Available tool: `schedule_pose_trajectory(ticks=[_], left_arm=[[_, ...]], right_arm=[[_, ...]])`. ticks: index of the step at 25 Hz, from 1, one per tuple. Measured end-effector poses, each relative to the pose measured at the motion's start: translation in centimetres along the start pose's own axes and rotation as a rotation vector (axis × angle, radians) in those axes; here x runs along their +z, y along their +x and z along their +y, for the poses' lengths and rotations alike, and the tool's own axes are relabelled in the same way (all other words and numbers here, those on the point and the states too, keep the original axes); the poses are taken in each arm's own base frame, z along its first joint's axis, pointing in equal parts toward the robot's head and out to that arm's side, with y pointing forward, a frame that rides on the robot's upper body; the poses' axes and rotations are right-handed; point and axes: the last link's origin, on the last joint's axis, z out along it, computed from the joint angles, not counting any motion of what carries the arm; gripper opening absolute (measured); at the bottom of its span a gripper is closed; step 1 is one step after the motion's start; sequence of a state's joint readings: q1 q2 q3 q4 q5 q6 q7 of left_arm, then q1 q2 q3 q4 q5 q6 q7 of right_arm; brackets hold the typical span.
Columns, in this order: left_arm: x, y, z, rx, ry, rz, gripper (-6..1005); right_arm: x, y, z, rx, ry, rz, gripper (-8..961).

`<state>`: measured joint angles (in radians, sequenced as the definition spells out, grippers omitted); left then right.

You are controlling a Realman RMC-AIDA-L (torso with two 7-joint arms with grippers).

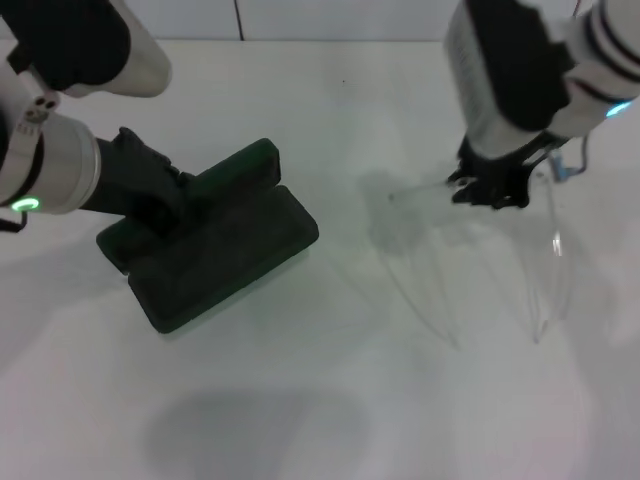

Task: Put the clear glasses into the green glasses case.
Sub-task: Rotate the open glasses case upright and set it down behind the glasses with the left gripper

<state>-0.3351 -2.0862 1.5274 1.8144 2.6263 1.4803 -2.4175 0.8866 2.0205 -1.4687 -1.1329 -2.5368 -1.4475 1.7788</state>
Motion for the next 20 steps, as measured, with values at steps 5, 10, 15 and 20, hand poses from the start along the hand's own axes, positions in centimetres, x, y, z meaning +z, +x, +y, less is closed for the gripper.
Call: schedule_pose_trajectory(ticks=[5,10,15,20], left_arm=[[-0.4,1.6,0.2,0.096,-0.006,0.011,220],[-0.1,2.7,0.9,0.168,-0.026,0.012,221],[0.8,3.8,1.2,0.228,-0.044,-0.014,222],[2.3,5.4,2.0,0.281,-0.091,-0.018,223]], right_arm=[[-3.7,2.2,0.9,0.139,0.076,-0.036,134],[-6.9,4.6,2.5,0.238,0.135,-0.035,111],[-10.2,7.3,4.4,0.352,0.169,-0.079,104],[-14.0,10.5,7.1,0.484,0.257,-0.105,104]])
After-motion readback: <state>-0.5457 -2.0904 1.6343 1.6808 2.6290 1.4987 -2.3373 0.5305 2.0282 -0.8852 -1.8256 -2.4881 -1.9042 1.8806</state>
